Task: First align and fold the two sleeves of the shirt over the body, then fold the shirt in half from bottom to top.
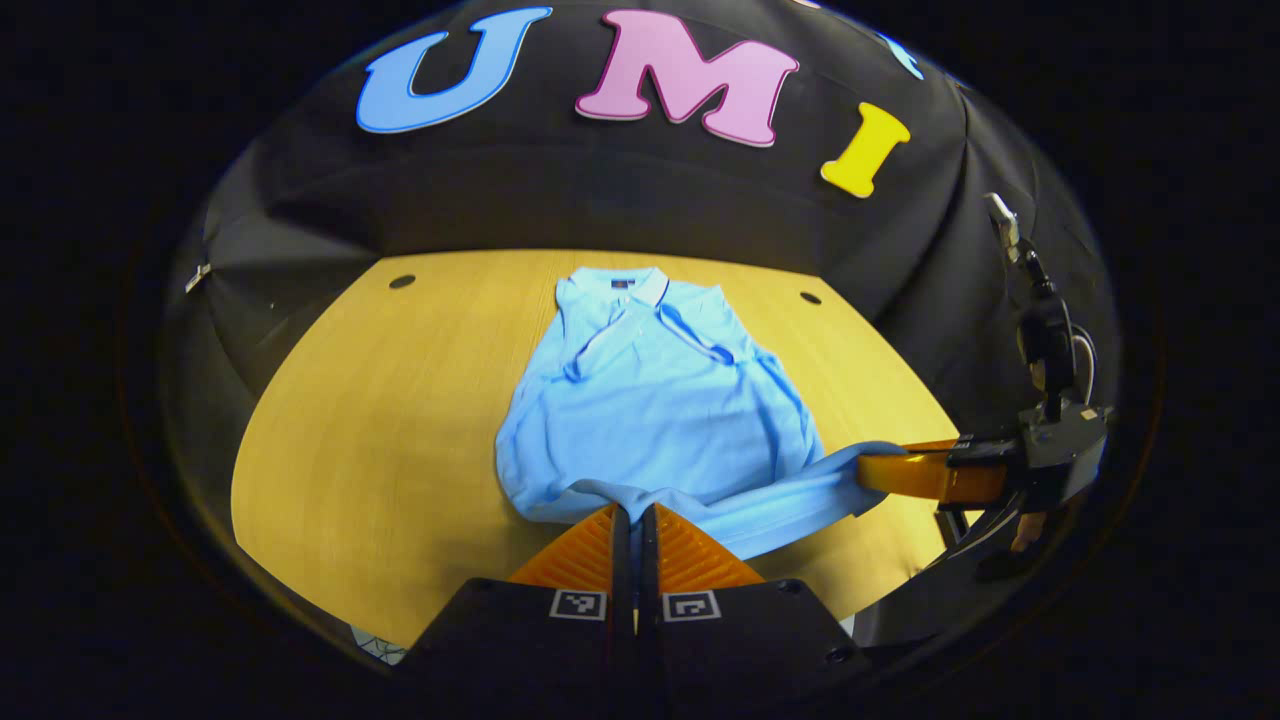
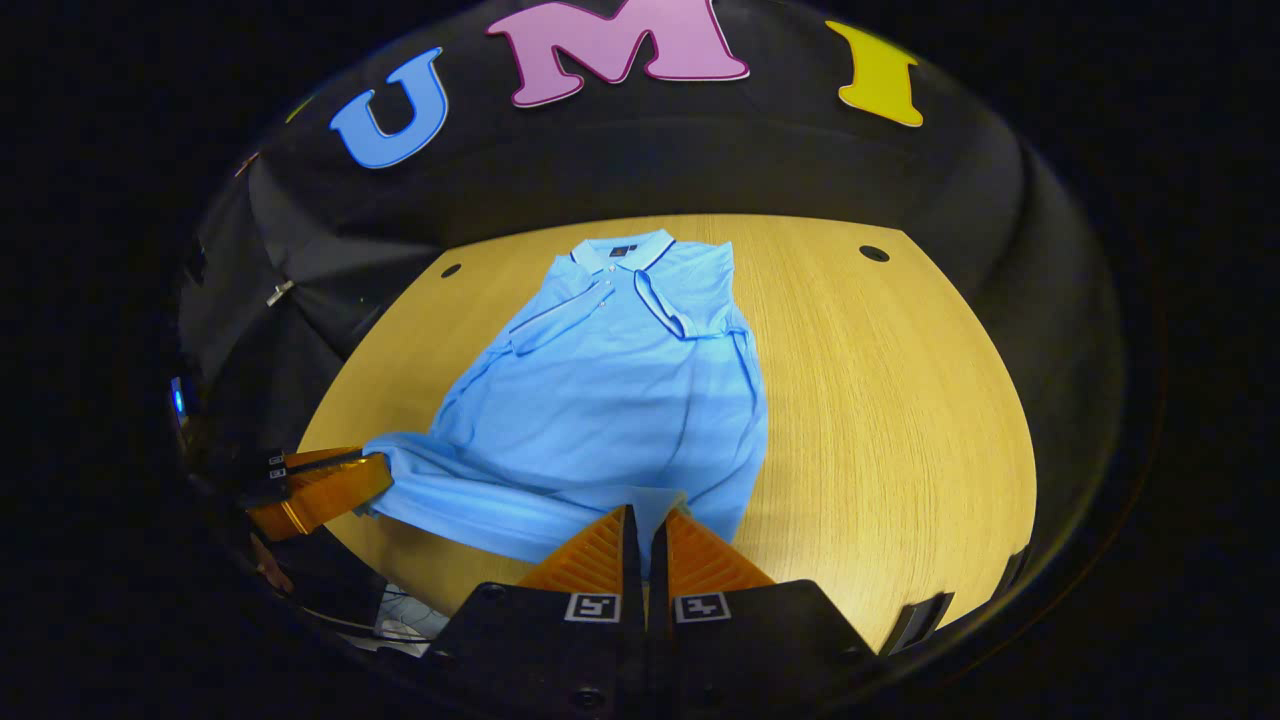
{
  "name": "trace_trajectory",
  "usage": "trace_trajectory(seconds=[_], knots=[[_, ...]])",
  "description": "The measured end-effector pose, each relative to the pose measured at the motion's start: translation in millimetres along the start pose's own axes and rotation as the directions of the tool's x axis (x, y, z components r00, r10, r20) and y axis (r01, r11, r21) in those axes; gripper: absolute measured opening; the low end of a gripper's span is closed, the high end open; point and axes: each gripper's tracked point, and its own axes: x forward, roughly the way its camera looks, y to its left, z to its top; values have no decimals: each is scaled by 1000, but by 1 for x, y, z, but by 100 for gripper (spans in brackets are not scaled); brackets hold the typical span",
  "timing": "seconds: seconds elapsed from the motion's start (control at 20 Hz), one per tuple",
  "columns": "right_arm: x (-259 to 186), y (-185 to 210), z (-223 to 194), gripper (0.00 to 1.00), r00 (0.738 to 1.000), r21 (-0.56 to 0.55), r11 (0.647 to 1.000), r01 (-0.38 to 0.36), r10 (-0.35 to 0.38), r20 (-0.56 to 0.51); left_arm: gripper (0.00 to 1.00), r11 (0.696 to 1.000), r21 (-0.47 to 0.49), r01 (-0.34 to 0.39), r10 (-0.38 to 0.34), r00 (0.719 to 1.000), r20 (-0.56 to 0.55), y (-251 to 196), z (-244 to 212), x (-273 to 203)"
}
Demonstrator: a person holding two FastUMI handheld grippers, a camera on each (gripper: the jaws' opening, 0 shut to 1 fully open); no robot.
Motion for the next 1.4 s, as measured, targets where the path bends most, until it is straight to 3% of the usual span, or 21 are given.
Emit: trace_trajectory(seconds=[0.15,0.45,0.85,0.95,1.2,1.4], knots=[[16,-4,40,5,999,-41,999,-15,17,41,6,1000,23,3,-5,999,50,-2,47,12],[48,-9,139,5,988,-72,997,-41,52,144,6,1000,-23,5,-2,991,131,3,126,55],[112,-8,260,5,965,-91,993,-68,89,247,6,999,4,-34,32,971,236,38,239,117],[135,-12,284,5,961,-120,992,-44,74,265,6,999,10,-49,45,968,247,49,255,139],[202,-16,320,5,959,-152,988,-19,61,276,6,999,2,-51,50,975,219,75,269,216],[265,-32,309,5,974,-142,990,4,28,223,6,996,-77,-41,56,980,192,109,264,280]])
